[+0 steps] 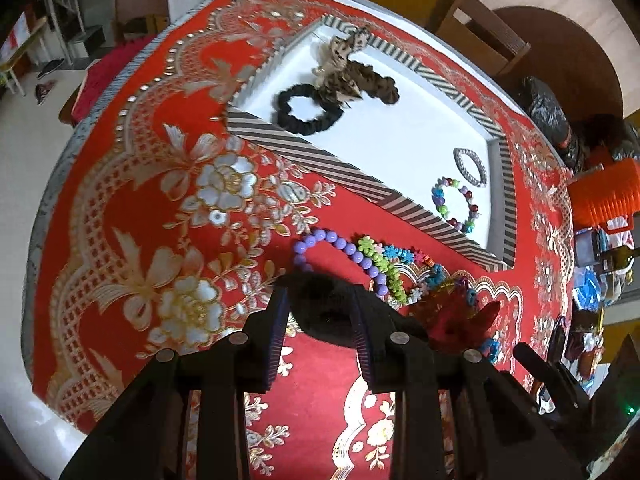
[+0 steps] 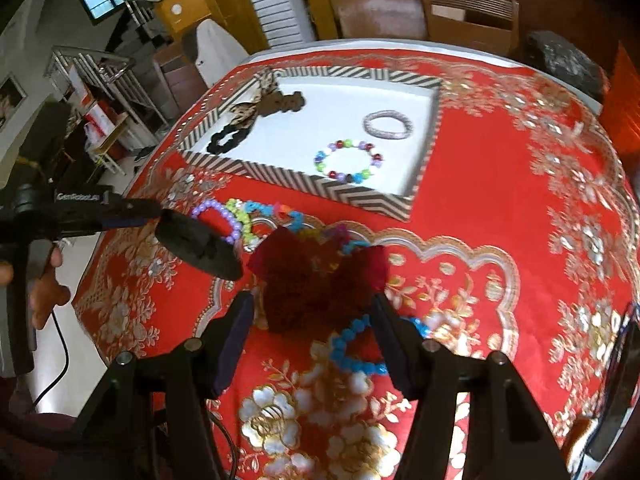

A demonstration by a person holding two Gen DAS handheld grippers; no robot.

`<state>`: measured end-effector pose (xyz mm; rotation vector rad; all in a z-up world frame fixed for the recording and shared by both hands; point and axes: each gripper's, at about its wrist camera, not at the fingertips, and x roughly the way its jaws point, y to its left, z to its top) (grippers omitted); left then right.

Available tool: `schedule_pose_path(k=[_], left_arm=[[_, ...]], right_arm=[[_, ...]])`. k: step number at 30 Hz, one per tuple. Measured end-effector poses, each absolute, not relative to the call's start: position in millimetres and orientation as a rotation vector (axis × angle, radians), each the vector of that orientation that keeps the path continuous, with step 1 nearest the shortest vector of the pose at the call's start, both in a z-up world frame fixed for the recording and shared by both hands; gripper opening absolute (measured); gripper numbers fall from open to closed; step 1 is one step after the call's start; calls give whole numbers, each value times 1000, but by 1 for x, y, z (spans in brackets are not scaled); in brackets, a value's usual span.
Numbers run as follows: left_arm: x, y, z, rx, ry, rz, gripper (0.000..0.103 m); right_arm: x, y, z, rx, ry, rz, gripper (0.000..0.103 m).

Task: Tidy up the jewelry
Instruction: 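Grasp the black fabric headband with the left tool while the right tool grasps the red velvet bow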

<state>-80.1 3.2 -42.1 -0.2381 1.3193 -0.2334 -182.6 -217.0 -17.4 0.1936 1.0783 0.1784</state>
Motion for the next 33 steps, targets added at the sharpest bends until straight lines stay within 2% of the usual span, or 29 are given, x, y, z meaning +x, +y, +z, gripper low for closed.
schedule_pose_path(k=[9, 21, 22, 23, 25, 28, 30, 33], left_arm=[[-74, -7, -60, -178, 1362, -221, 18], [-69, -13, -67, -159, 1390, -242, 18], [-69, -14, -68, -151, 1393, -244, 18], [-69, -15, -69, -144, 1396, -244, 18], [-70, -19, -71, -114, 1401, -242, 18], [-71, -23, -72, -98, 1388, -255, 17], [-71, -23, -71, -109, 1390, -267, 3], [-73, -20, -66, -127, 1400, -292, 0]], right_arm=[[-168, -224, -49, 455, 1220, 210, 63], [-132, -228, -66, 480, 1214, 35, 63], [-131, -227, -68, 474, 1212, 38, 57], [-130, -224, -69, 458, 1210, 39, 35], [-131, -224, -71, 456, 1211, 45, 9], [-136, -230, -64, 486, 1177, 79, 3], [-141, -234, -56, 505, 1159, 98, 3], [-150, -243, -41, 528, 1128, 124, 1]])
